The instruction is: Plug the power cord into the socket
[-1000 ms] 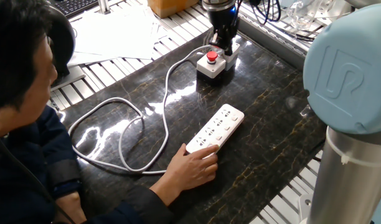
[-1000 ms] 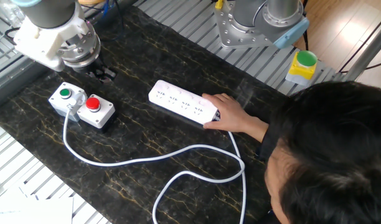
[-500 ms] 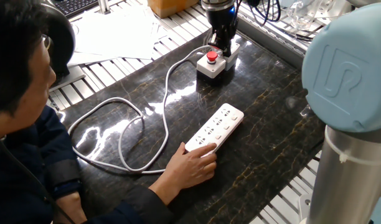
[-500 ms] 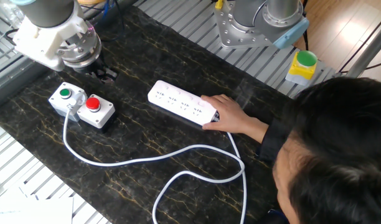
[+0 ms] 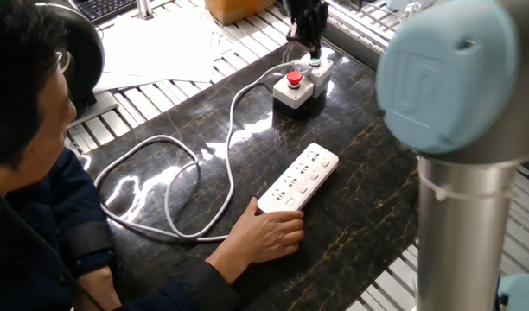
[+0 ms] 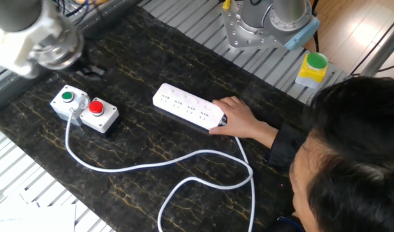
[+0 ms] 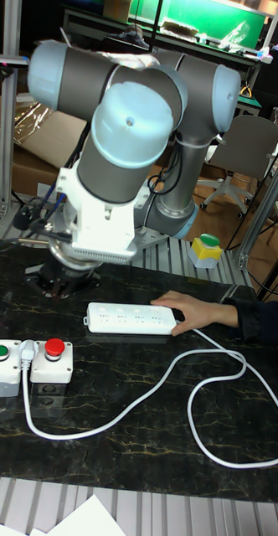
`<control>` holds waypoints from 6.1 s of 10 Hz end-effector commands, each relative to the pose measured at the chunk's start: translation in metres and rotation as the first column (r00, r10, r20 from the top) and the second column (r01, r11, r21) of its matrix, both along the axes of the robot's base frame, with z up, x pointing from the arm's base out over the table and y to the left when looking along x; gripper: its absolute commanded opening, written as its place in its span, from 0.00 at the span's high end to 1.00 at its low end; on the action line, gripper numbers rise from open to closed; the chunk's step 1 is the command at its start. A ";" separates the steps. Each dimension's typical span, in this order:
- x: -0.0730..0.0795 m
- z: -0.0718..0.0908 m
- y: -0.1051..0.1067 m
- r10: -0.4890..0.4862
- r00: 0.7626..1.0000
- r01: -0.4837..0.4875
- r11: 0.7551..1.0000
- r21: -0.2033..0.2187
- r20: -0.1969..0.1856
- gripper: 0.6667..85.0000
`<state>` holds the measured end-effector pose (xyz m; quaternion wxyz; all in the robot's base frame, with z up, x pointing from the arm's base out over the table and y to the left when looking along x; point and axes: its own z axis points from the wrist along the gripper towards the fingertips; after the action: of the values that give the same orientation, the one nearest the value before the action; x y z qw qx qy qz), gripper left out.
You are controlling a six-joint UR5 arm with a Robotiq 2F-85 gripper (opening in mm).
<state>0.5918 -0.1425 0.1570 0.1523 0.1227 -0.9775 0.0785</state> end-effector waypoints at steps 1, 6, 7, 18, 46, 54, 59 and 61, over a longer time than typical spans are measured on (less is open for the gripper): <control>0.038 -0.011 -0.010 0.031 0.999 -0.030 0.999 -0.013 0.031 0.99; 0.066 -0.024 -0.001 0.016 0.995 -0.018 1.000 0.012 0.102 0.80; 0.066 -0.026 0.005 -0.018 0.994 0.015 1.000 0.028 0.105 0.73; 0.055 -0.049 -0.007 -0.097 0.988 0.093 0.995 0.038 0.118 0.62; 0.073 -0.053 0.010 -0.057 0.998 0.057 0.994 0.092 -0.003 0.55; 0.057 -0.050 -0.008 -0.050 0.998 0.051 0.998 0.047 -0.031 0.49; 0.054 -0.060 -0.007 -0.101 0.995 0.102 0.993 0.061 -0.020 0.51; 0.054 -0.065 -0.006 -0.113 0.994 0.113 0.991 0.073 -0.013 0.51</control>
<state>0.6460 -0.1511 0.0970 0.1615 0.0814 -0.9825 0.0436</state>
